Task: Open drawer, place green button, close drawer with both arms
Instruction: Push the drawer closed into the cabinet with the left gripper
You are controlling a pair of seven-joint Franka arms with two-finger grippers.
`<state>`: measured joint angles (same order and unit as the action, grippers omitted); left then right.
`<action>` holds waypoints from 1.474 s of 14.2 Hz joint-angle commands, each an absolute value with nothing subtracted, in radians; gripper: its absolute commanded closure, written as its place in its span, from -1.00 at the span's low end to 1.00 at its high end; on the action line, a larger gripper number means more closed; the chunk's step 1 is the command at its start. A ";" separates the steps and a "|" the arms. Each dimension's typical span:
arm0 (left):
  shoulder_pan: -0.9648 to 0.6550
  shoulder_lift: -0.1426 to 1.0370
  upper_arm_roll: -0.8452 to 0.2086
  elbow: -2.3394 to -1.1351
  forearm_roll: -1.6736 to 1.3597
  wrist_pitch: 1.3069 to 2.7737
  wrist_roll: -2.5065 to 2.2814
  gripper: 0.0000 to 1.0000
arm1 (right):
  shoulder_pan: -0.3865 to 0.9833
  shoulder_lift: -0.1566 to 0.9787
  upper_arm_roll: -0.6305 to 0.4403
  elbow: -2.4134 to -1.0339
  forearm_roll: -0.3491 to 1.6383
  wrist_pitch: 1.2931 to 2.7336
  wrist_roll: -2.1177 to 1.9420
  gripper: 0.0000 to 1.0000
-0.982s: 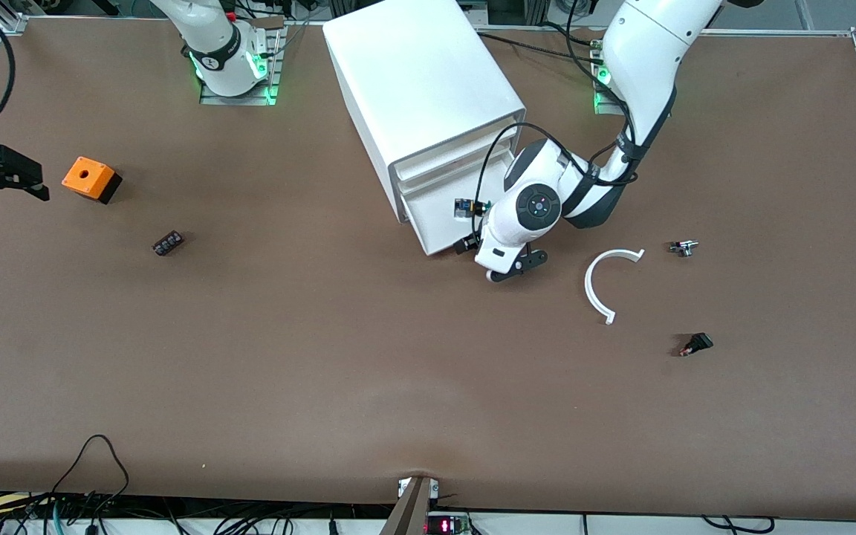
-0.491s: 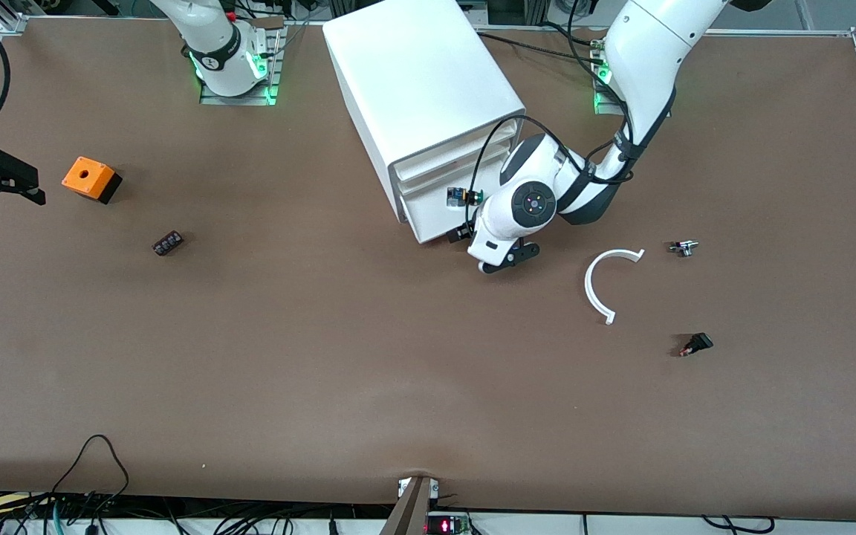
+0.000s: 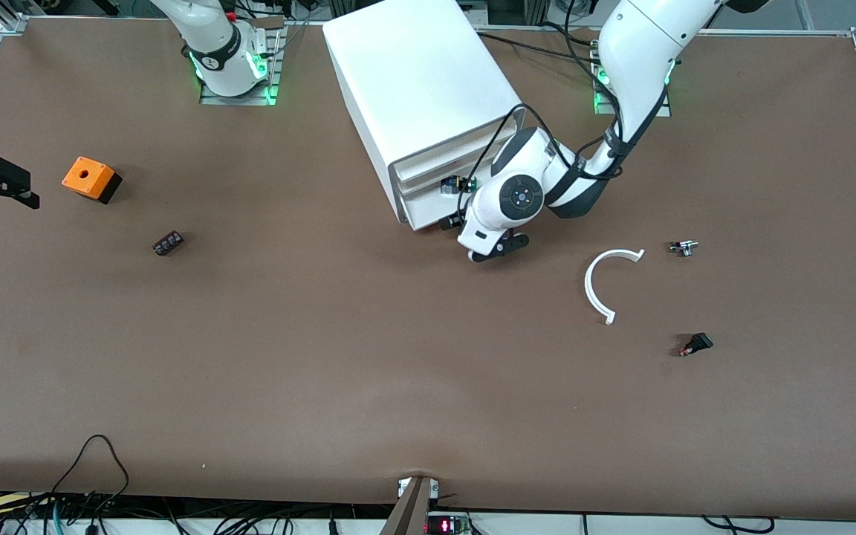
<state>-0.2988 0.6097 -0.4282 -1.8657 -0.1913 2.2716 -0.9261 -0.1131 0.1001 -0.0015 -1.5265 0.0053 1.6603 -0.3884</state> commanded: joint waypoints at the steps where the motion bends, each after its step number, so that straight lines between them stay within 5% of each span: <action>1: -0.288 0.597 -0.451 -1.893 -0.238 2.263 -0.908 -1.00 | -0.112 0.107 -0.002 -1.499 0.023 1.646 -0.380 -0.99; 21: -0.273 0.584 -0.495 -1.915 -0.249 2.261 -0.897 -1.00 | -0.107 0.137 -0.002 -1.496 0.008 1.635 -0.382 -0.99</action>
<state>-0.2948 0.6102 -0.4896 -1.9122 -0.2239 2.2696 -0.9242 -0.1128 0.1148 -0.0015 -1.5162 0.0060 1.6399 -0.3876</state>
